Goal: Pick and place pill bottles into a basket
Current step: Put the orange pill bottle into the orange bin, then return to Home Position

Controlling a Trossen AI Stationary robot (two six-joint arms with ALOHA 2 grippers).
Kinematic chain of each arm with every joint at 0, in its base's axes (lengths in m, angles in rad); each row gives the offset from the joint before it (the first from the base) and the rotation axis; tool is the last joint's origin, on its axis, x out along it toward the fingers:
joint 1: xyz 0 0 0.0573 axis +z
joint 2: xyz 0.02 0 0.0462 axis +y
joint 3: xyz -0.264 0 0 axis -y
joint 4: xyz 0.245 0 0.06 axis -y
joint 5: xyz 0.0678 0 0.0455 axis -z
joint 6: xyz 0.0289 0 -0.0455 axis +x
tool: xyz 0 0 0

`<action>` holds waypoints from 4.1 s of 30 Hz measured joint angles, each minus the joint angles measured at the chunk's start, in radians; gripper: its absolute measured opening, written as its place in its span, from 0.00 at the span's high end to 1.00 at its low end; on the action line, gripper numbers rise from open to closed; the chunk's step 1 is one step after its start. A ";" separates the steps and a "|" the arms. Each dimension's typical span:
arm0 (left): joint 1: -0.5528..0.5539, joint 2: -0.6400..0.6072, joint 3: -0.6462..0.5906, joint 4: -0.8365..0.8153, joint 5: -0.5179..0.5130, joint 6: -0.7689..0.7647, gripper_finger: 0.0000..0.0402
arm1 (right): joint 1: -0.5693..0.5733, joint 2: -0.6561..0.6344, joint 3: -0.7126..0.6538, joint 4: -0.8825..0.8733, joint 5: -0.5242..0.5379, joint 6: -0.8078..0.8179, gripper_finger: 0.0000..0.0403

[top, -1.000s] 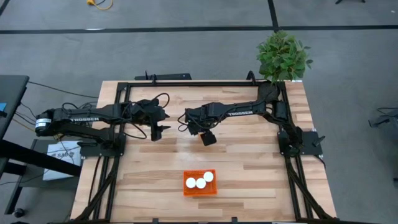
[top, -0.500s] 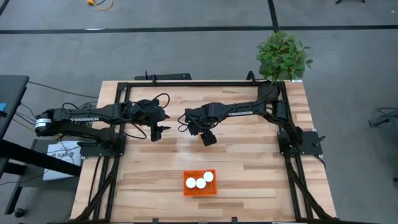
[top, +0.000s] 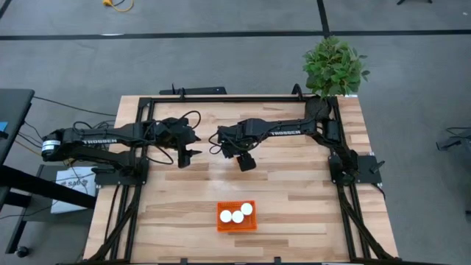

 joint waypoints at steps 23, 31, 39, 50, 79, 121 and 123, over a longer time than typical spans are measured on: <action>0.000 0.000 0.001 -0.043 -0.008 -0.019 0.43 | 0.221 0.000 0.177 -0.141 0.029 0.038 0.50; 0.000 0.000 0.001 -0.043 -0.008 -0.022 0.43 | 0.307 0.000 0.189 -0.144 0.029 0.127 0.45; 0.000 0.000 0.001 -0.043 -0.008 -0.022 0.43 | 0.382 0.000 0.189 -0.143 0.029 0.203 0.50; 0.000 0.000 0.001 -0.043 -0.009 -0.026 0.43 | 0.436 0.000 0.188 -0.109 0.022 0.235 0.45; 0.000 0.000 0.001 -0.048 -0.008 -0.037 0.43 | 0.436 0.054 0.185 0.018 -0.020 0.200 0.45; 0.000 0.000 0.001 -0.050 -0.002 -0.040 0.43 | 0.427 0.052 0.166 0.058 -0.109 0.146 0.41; 0.000 0.000 0.001 -0.050 -0.002 -0.040 0.43 | 0.425 0.052 0.166 0.058 -0.109 0.145 0.41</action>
